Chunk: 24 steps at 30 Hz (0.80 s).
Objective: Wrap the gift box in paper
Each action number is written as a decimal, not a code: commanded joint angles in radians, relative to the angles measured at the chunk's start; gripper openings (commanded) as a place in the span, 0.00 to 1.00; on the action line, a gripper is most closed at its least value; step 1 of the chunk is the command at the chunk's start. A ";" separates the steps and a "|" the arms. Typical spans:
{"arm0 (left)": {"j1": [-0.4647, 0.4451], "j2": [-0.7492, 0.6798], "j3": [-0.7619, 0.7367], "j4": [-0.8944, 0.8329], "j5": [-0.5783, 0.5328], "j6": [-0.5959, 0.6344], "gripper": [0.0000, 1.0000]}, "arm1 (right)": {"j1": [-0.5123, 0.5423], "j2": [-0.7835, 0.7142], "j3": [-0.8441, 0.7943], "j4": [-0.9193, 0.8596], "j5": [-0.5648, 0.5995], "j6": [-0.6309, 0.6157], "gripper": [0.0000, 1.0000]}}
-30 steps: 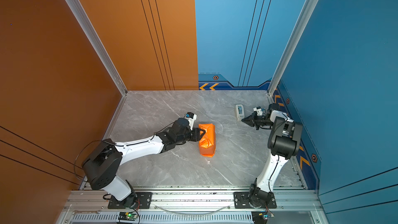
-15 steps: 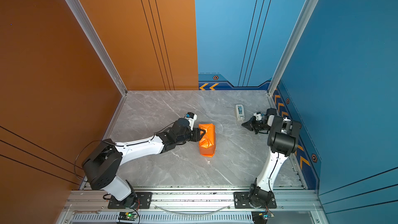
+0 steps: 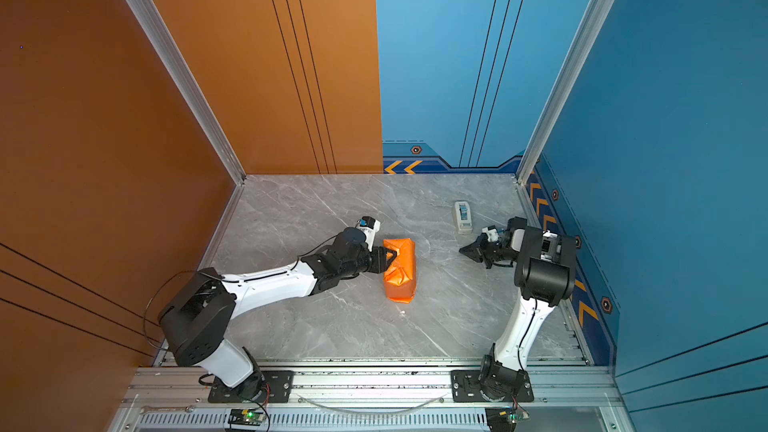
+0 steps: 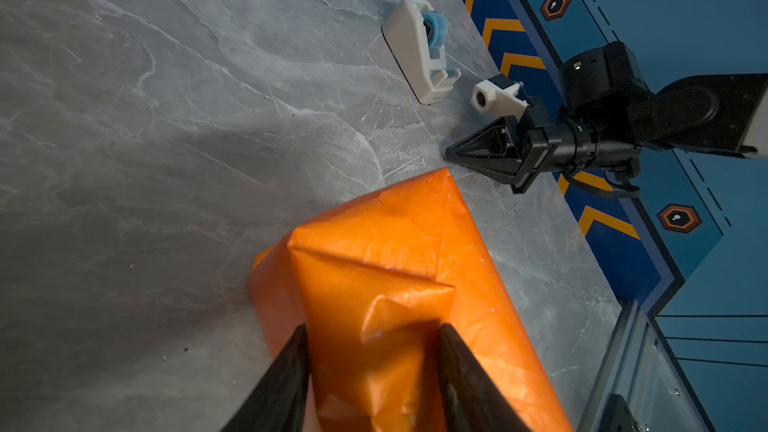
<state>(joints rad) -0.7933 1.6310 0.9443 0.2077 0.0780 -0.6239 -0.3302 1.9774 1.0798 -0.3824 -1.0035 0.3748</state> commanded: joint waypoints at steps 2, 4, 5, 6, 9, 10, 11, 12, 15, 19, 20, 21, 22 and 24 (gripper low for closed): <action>-0.004 0.047 -0.016 -0.167 -0.070 0.035 0.50 | -0.008 -0.113 -0.047 -0.012 -0.099 -0.008 0.00; -0.003 0.047 -0.016 -0.167 -0.070 0.036 0.50 | -0.010 -0.168 -0.067 -0.018 -0.117 -0.012 0.00; -0.004 0.049 -0.016 -0.165 -0.069 0.036 0.50 | -0.008 -0.196 -0.074 -0.029 -0.118 -0.019 0.00; -0.004 0.052 -0.014 -0.166 -0.069 0.036 0.50 | -0.004 -0.227 -0.078 -0.051 -0.121 -0.036 0.00; -0.005 0.053 -0.015 -0.165 -0.069 0.036 0.50 | 0.033 -0.329 -0.079 -0.124 -0.128 -0.077 0.00; -0.005 0.055 -0.014 -0.166 -0.069 0.037 0.50 | 0.055 -0.366 -0.078 -0.144 -0.130 -0.088 0.00; -0.003 0.055 -0.015 -0.166 -0.071 0.037 0.50 | 0.077 -0.399 -0.078 -0.151 -0.127 -0.086 0.00; -0.005 0.055 -0.016 -0.165 -0.069 0.037 0.50 | 0.107 -0.437 -0.072 -0.164 -0.115 -0.082 0.00; -0.005 0.052 -0.018 -0.165 -0.071 0.036 0.50 | 0.218 -0.546 -0.051 -0.180 -0.055 -0.058 0.00; -0.004 0.051 -0.022 -0.163 -0.073 0.038 0.50 | 0.379 -0.646 -0.039 -0.150 0.066 0.069 0.00; -0.004 0.052 -0.024 -0.159 -0.072 0.039 0.50 | 0.415 -0.660 -0.048 -0.121 0.079 0.116 0.00; -0.004 0.052 -0.024 -0.159 -0.069 0.039 0.50 | 0.454 -0.672 -0.058 -0.100 0.104 0.163 0.00; -0.004 0.053 -0.024 -0.158 -0.069 0.039 0.50 | 0.485 -0.680 -0.069 -0.086 0.139 0.212 0.00; -0.004 0.052 -0.028 -0.150 -0.066 0.039 0.50 | 0.541 -0.685 -0.100 -0.025 0.153 0.294 0.00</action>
<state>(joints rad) -0.7940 1.6310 0.9451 0.2054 0.0750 -0.6167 0.1638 1.2968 1.0176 -0.4698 -0.9428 0.5106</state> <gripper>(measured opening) 0.498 0.048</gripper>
